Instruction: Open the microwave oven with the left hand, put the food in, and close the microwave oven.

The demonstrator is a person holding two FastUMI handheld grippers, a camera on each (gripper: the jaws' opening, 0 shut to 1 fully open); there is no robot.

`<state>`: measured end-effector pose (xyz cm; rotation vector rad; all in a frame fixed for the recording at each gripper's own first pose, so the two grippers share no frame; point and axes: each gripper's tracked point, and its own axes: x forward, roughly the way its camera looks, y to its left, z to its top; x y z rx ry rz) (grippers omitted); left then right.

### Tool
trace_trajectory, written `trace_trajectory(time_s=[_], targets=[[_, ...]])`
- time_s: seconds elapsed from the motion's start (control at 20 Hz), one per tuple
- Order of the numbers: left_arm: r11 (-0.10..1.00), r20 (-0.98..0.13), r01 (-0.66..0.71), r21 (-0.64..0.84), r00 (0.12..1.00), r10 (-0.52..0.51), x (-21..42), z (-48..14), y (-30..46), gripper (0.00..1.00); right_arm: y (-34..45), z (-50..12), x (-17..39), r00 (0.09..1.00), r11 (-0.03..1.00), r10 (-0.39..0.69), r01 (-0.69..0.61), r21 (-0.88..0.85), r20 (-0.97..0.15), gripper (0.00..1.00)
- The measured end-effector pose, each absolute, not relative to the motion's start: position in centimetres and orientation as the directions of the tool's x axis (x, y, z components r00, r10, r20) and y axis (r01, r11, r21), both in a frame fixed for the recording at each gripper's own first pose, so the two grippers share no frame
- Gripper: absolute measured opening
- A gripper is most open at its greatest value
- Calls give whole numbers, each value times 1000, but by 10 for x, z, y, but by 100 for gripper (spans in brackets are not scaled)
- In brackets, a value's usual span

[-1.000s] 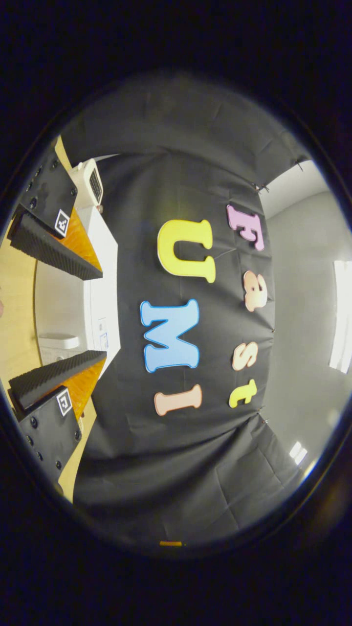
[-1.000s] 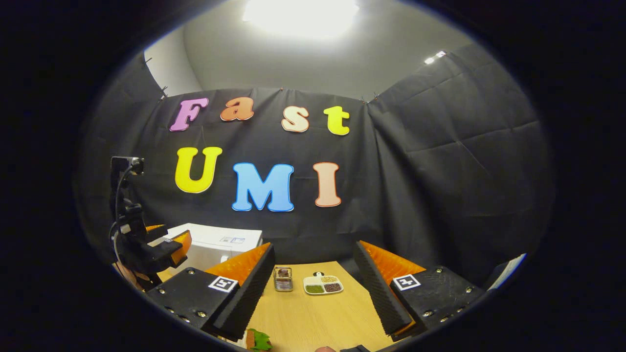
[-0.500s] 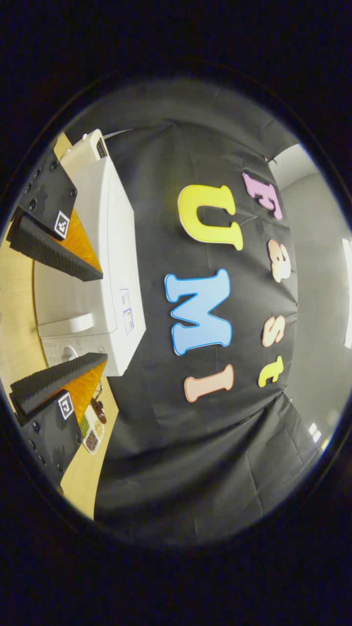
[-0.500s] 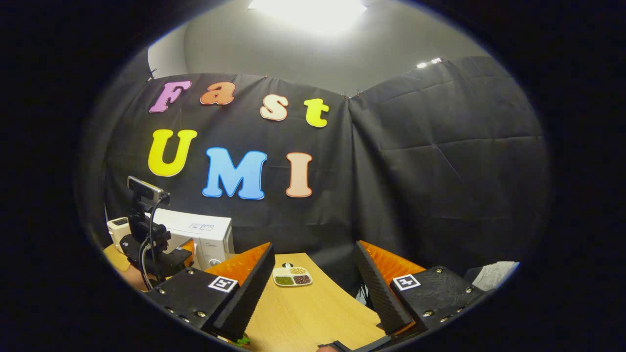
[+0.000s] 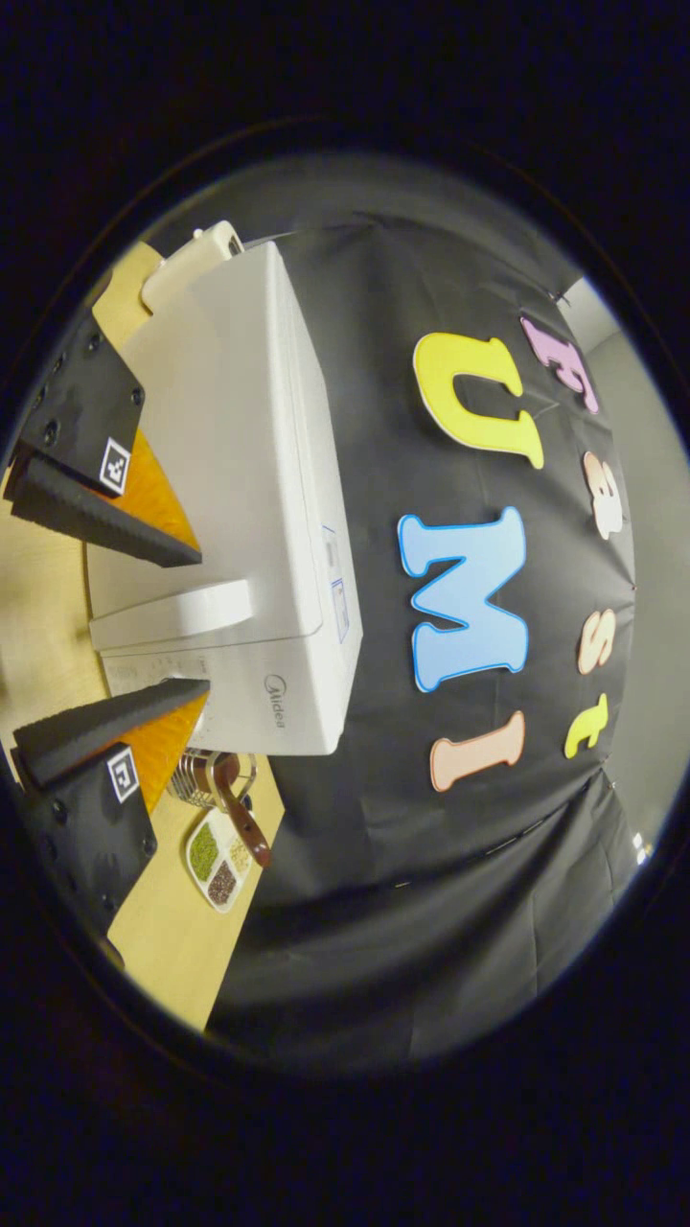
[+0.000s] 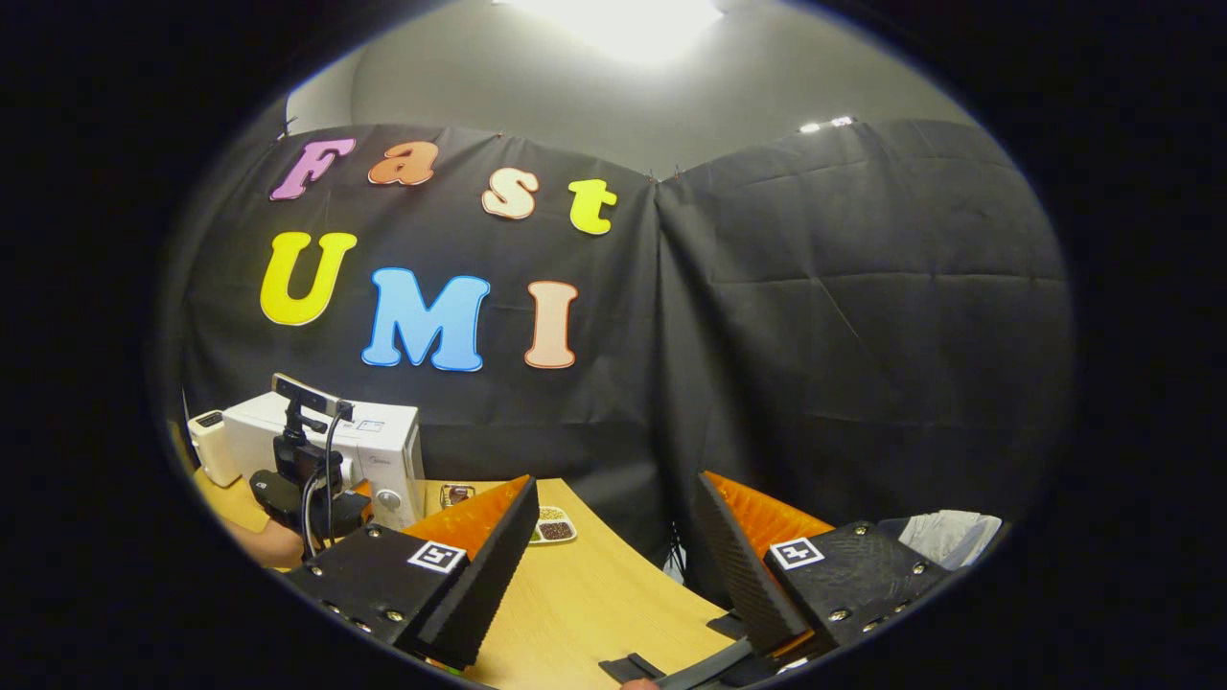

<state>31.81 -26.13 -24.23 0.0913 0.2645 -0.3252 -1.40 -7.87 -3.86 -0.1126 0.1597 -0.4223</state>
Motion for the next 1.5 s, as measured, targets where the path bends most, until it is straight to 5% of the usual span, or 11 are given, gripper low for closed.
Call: trace_trajectory(time_s=[0.05,0.1,0.45,0.7,1.0,1.5], targets=[[945,-279,324,51,913,-298,321,-246,-260,82,-79,-38,-15,898,904,-419,400,-150,-130,99],[947,-282,317,61,915,-288,325,-249,-259,70,-78,-39,-15,898,904,-419,399,-155,-131,97],[940,-311,333,77,904,-295,332,-259,-267,36,-71,-44,-20,906,912,-398,374,-167,-146,99],[945,-339,323,46,895,-289,328,-257,-264,21,-73,-45,-29,910,918,-386,364,-154,-150,99],[947,-367,320,11,883,-294,328,-257,-264,12,-83,-45,-39,919,925,-367,343,-165,-144,99],[941,-395,339,-10,863,-315,267,-253,-242,12,-85,-49,-20,962,970,-233,219,-107,-140,100]])
